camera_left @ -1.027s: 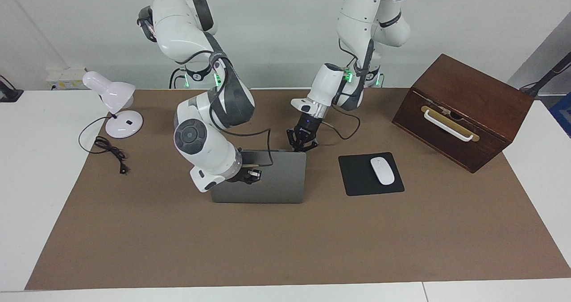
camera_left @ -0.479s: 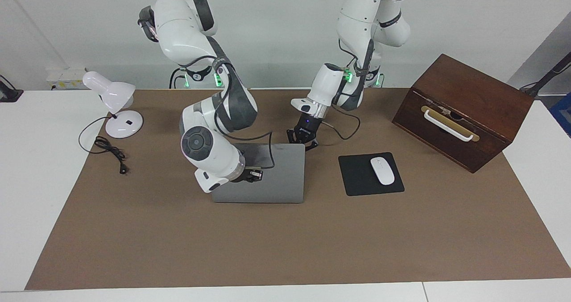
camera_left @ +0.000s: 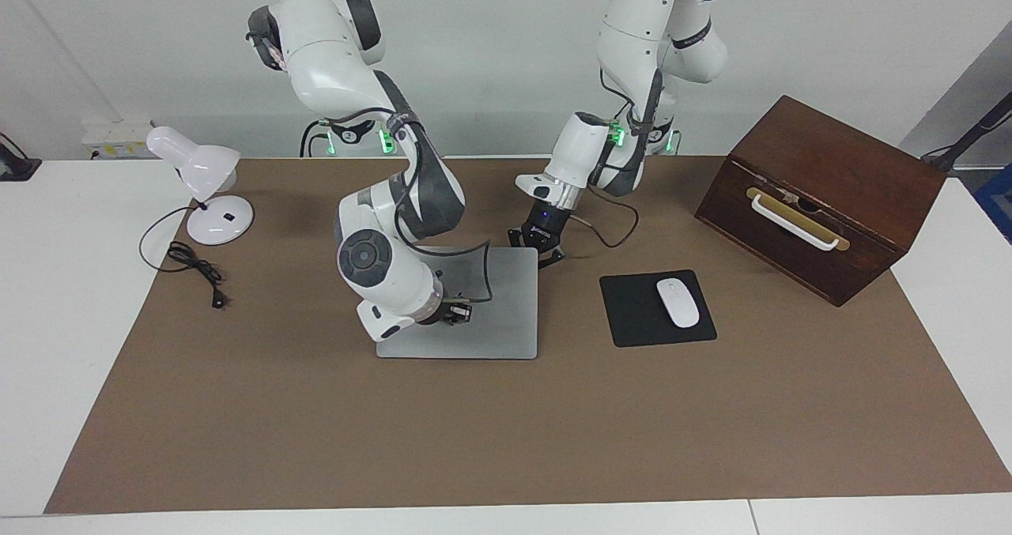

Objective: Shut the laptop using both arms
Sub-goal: 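Push the laptop screen down toward the keyboard with the right gripper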

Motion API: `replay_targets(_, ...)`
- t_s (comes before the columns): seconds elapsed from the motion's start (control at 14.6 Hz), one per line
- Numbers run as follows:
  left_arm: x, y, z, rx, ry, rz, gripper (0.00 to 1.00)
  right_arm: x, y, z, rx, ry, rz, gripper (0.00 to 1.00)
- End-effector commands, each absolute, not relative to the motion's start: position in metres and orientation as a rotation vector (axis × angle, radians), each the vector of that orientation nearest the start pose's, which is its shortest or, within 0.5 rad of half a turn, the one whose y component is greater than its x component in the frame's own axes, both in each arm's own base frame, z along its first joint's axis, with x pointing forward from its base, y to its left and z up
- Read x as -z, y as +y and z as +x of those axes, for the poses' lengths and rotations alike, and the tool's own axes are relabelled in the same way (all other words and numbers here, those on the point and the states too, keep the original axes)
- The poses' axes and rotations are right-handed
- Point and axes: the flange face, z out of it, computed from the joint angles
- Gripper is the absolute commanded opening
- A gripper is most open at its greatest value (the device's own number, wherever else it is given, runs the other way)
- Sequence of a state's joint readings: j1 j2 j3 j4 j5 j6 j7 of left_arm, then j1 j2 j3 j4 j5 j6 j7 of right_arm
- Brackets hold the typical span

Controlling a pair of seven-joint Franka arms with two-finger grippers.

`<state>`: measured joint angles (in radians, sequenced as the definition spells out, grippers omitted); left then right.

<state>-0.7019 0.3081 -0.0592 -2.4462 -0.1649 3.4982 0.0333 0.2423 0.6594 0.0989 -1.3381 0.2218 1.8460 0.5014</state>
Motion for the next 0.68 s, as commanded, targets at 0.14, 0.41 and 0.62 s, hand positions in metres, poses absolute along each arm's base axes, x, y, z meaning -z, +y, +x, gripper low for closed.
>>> replay_targets(0.14,-0.229,-0.347,0.397,1.058,0.99,-3.055,0.0,-0.324,0.241,0.66,-0.35,0.422,-2.886,0.0)
replay_targets(0.41,-0.229,-0.347,0.397,1.059,0.993,-3.054,0.0,-0.316,0.248,0.655,-0.335,0.413,-2.89,0.0)
replay_targets(0.62,-0.229,-0.347,0.397,1.059,0.993,-3.054,0.0,-0.316,0.248,0.655,-0.336,0.416,-2.889,0.0)
